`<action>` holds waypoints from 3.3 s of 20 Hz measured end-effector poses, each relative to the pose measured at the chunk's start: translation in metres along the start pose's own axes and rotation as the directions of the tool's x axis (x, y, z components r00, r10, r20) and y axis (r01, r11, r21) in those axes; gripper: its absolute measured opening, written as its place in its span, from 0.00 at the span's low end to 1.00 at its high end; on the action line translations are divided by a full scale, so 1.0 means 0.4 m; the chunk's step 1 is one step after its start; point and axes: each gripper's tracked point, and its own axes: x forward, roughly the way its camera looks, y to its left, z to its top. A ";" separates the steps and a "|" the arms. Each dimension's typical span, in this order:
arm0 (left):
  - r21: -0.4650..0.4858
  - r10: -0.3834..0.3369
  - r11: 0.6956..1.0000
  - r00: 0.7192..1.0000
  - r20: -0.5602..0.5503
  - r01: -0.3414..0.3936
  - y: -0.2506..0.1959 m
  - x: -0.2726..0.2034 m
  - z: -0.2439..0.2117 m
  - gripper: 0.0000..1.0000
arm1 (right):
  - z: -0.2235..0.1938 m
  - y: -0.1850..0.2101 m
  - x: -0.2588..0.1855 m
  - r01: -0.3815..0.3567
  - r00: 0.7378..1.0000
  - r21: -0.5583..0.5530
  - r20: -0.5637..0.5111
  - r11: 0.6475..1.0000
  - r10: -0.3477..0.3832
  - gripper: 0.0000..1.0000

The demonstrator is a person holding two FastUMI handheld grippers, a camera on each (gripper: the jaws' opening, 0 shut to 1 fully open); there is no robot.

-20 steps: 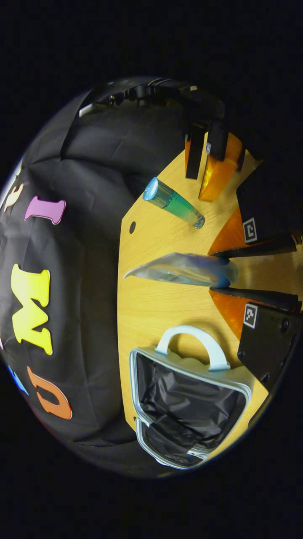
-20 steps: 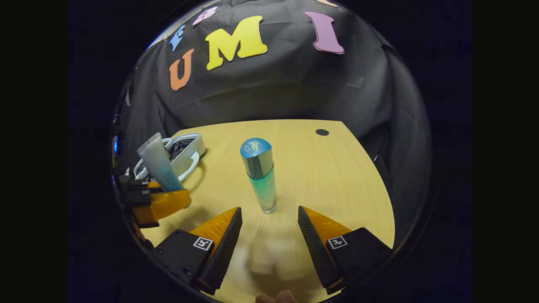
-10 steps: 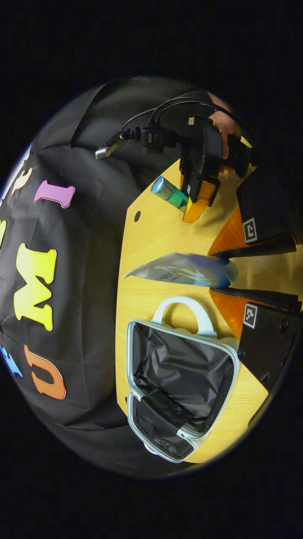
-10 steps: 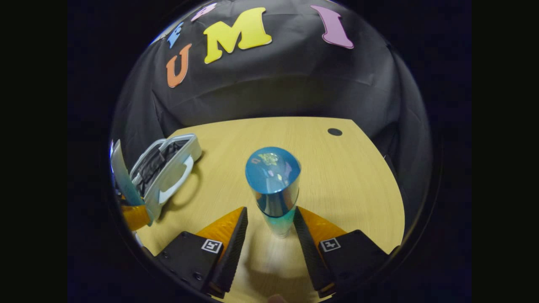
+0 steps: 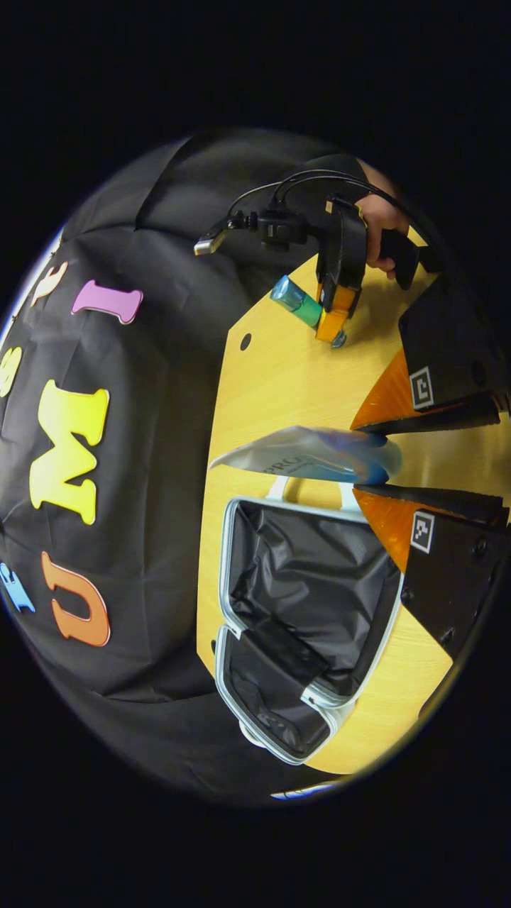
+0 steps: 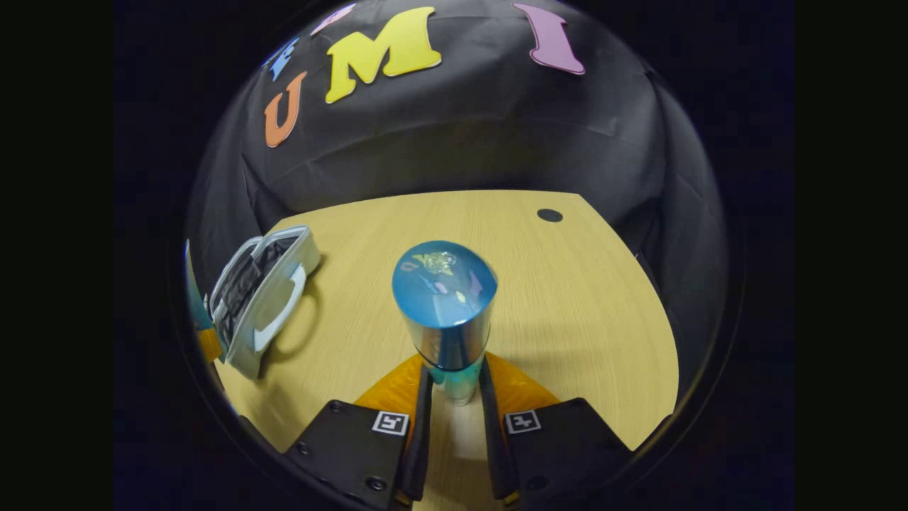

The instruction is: First open the suitcase, pack the skin care products into it, and then close the suitcase.

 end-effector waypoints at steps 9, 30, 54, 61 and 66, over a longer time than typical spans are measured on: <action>-0.022 0.048 0.998 0.995 -0.084 -0.051 0.285 0.027 0.104 0.38 | 0.055 0.079 -0.146 -0.096 0.995 0.068 0.006 0.993 0.096 0.33; 0.143 0.139 0.989 0.643 -0.753 -0.047 0.503 0.182 -0.133 0.37 | 0.050 0.177 -0.414 -0.171 0.985 0.102 0.041 0.980 0.168 0.32; -0.149 0.126 0.980 0.990 -0.061 -0.134 0.409 -0.162 0.064 0.95 | 0.130 0.692 -0.324 -0.509 0.849 -0.064 -0.200 0.858 0.489 0.32; -0.288 0.171 0.941 0.984 -0.044 -0.177 0.438 -0.316 -0.044 0.95 | 0.004 0.885 -0.116 -0.448 0.748 0.090 -0.507 0.890 0.428 0.32; -0.357 0.187 0.917 0.982 -0.011 -0.179 0.476 -0.355 -0.040 0.87 | -0.104 0.859 0.000 -0.284 0.695 0.038 -0.680 0.958 0.233 0.29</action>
